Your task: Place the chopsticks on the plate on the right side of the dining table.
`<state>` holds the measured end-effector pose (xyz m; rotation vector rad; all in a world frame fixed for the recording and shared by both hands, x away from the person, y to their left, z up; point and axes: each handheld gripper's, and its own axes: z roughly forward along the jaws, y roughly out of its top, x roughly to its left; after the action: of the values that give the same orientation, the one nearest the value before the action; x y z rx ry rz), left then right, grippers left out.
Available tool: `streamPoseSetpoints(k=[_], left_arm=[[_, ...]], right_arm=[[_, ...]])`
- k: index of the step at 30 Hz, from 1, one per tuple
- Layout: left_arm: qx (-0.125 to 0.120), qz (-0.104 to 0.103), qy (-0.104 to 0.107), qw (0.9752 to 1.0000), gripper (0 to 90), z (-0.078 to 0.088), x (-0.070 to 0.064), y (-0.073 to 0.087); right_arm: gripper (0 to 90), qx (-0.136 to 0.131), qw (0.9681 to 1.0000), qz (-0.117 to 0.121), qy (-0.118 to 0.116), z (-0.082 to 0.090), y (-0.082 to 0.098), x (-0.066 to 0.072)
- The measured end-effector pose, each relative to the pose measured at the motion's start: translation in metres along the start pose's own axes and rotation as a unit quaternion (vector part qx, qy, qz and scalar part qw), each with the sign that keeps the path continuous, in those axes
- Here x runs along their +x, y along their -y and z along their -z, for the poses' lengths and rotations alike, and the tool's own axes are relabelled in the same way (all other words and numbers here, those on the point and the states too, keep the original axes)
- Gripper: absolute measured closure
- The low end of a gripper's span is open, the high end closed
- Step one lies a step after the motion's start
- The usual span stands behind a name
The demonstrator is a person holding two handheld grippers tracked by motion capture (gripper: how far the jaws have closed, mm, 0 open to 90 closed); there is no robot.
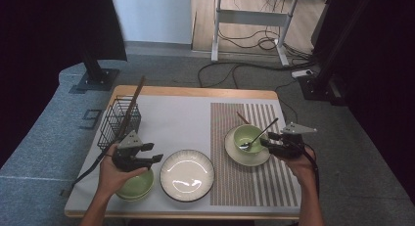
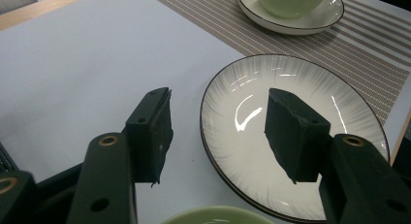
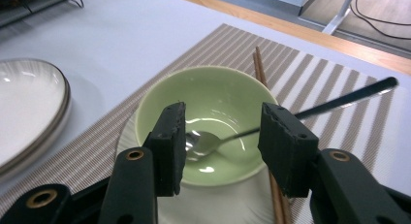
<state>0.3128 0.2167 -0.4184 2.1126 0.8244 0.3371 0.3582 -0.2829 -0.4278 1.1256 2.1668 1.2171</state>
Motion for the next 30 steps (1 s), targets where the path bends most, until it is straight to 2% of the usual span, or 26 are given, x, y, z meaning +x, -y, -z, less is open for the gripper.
streamPoseSetpoints(k=[5, 7, 10, 18, 21, 23, 30], left_arm=[[-0.002, 0.0, 0.004, 1.0, 42.9, 0.0, 0.0, 0.0], [-0.005, 0.001, 0.005, 1.0, 42.9, 0.002, 0.0, 0.0], [-0.007, 0.003, 0.007, 0.9999, 42.9, 0.003, 0.001, 0.001], [-0.006, 0.001, 0.005, 1.0, 42.8, 0.004, 0.001, 0.002], [-0.008, 0.002, 0.003, 1.0, 42.8, 0.005, 0.001, 0.001], [-0.009, 0.004, 0.002, 1.0, 42.8, 0.006, 0.002, 0.001], [-0.011, 0.005, 0.003, 0.9999, 42.8, 0.007, 0.002, 0.001]], right_arm=[[51.8, -0.01, 0.9997, -0.021, 0.001, -0.002, -0.002, 0.002], [50.9, -0.021, 0.9996, -0.013, 0.012, -0.003, -0.005, 0.007], [49.5, -0.028, 0.9995, -0.007, 0.013, -0.004, -0.012, 0.013], [45.2, -0.033, 0.9994, 0.003, 0.012, -0.02, -0.031, 0.029], [43.7, -0.027, 0.9994, 0.014, 0.013, -0.029, -0.037, 0.034], [43.7, -0.03, 0.9995, 0.006, 0.009, -0.034, -0.04, 0.035], [42.7, -0.022, 0.9996, 0.001, 0.018, -0.046, -0.05, 0.036]])
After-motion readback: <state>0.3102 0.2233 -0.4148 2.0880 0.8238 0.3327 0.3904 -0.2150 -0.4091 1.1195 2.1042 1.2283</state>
